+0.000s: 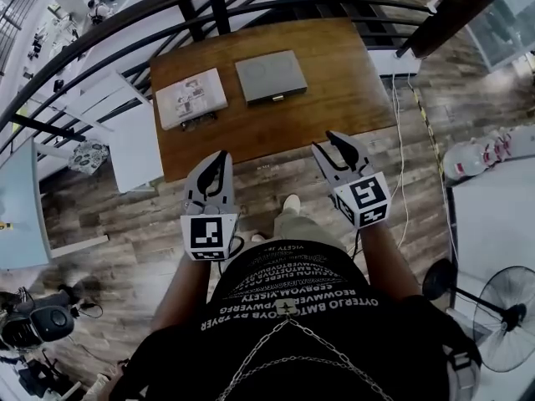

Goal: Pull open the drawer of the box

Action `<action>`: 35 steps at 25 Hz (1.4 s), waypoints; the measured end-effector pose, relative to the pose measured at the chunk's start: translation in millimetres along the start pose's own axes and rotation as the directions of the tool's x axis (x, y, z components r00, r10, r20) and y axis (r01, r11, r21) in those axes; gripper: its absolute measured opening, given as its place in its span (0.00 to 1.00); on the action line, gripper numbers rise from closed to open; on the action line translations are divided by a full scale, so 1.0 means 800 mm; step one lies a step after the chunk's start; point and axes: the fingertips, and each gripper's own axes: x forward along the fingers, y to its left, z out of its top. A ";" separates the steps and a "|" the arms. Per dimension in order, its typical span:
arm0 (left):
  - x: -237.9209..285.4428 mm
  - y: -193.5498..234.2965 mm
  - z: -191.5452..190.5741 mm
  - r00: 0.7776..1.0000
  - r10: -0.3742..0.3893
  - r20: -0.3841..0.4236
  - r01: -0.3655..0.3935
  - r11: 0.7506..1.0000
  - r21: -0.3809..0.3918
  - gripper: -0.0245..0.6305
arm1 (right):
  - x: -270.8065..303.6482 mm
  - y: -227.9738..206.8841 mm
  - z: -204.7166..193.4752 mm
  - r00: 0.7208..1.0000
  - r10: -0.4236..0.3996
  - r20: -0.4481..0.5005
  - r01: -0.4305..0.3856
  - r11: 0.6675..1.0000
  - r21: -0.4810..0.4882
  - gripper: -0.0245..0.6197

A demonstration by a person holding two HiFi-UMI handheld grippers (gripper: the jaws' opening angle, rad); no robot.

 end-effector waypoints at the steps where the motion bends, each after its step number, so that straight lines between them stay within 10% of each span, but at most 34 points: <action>1: 0.004 -0.003 0.001 1.000 0.004 0.000 -0.004 1.000 0.000 0.05 | 0.000 -0.005 -0.001 1.000 0.003 0.000 -0.003 1.000 0.000 0.26; 35: 0.104 -0.052 0.003 0.985 0.155 -0.075 -0.157 0.987 -0.024 0.05 | 0.057 -0.162 -0.086 0.986 0.165 -0.029 -0.158 0.975 0.159 0.26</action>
